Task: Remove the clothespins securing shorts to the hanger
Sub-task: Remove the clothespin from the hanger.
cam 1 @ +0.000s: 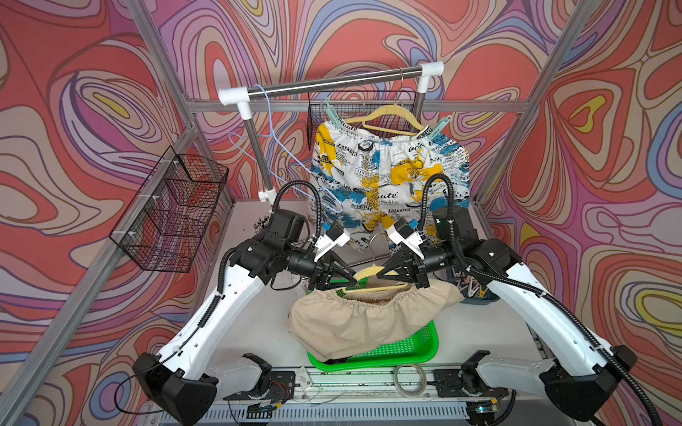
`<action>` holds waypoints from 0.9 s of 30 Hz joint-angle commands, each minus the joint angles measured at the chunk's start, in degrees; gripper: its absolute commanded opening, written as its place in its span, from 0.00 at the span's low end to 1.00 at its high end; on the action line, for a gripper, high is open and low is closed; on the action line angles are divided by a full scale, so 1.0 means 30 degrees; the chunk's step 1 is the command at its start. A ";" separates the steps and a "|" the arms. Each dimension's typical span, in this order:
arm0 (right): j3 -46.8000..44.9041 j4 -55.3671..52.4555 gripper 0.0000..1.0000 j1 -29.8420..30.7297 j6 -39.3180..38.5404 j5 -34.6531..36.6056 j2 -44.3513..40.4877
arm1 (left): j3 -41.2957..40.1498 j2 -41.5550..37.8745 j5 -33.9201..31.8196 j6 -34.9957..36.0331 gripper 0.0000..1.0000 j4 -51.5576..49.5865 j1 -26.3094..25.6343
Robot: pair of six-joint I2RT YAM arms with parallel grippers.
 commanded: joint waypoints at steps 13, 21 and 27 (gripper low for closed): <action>-0.0266 -0.0432 0.00 0.0043 -0.1228 -0.0581 -0.0990 | -0.4308 -0.4247 -0.2189 -0.8702 0.63 1.1308 0.3300; -0.0253 -0.0654 0.00 0.0000 -0.1164 0.0328 -0.1684 | -0.8263 -0.6360 -0.0567 -1.7159 0.64 2.1297 0.7364; -0.0272 -0.0611 0.00 -0.0262 -0.0811 0.1066 -0.2144 | -1.0883 -0.7063 0.0567 -2.2322 0.68 2.8351 0.7830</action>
